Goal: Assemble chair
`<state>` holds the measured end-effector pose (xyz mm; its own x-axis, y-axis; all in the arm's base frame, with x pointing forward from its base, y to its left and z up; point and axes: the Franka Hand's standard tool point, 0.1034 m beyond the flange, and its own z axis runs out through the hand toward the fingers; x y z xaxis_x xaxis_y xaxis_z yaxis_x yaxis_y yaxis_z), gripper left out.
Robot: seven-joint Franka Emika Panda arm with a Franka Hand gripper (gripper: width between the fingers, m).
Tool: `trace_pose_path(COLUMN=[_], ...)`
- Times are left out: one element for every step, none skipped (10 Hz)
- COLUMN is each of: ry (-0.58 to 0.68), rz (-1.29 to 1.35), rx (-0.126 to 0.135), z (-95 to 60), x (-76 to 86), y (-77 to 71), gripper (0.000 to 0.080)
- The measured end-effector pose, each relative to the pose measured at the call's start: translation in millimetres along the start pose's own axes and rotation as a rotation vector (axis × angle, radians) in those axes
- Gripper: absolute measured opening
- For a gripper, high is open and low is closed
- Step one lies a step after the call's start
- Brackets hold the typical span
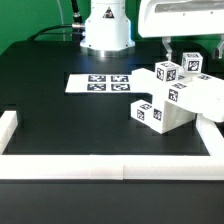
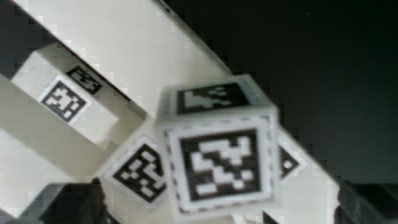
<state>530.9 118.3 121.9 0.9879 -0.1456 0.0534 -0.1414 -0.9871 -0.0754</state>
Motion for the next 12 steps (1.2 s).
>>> trace_pose_path(ry=[0.003, 0.004, 0.004, 0.003, 0.004, 0.004, 0.004, 0.004, 0.004, 0.003, 0.003, 0.003], rz=[0.001, 0.002, 0.002, 0.002, 0.002, 0.013, 0.022, 0.029, 0.073, 0.143, 0.209, 0.286], rx=[-0.003, -0.004, -0.004, -0.004, -0.004, -0.004, -0.004, -0.003, -0.003, -0.002, -0.002, 0.000], z=[3.4, 4.7, 4.6, 4.6, 4.6, 4.6, 4.6, 4.6, 4.6, 4.6, 4.6, 4.6], x=[-1.6, -2.1, -2.1, -2.1, -2.0, -2.0, -2.1, -2.1, -2.1, -2.2, -2.2, -2.3], y=[2.2, 2.8, 2.7, 2.7, 2.7, 2.7, 2.7, 2.7, 2.6, 2.4, 2.2, 1.9], gripper=[0.0649, 0.0519, 0.0519, 0.0380, 0.0285, 0.0285, 0.0285, 0.0285, 0.0285, 0.0285, 0.0285, 0.0285])
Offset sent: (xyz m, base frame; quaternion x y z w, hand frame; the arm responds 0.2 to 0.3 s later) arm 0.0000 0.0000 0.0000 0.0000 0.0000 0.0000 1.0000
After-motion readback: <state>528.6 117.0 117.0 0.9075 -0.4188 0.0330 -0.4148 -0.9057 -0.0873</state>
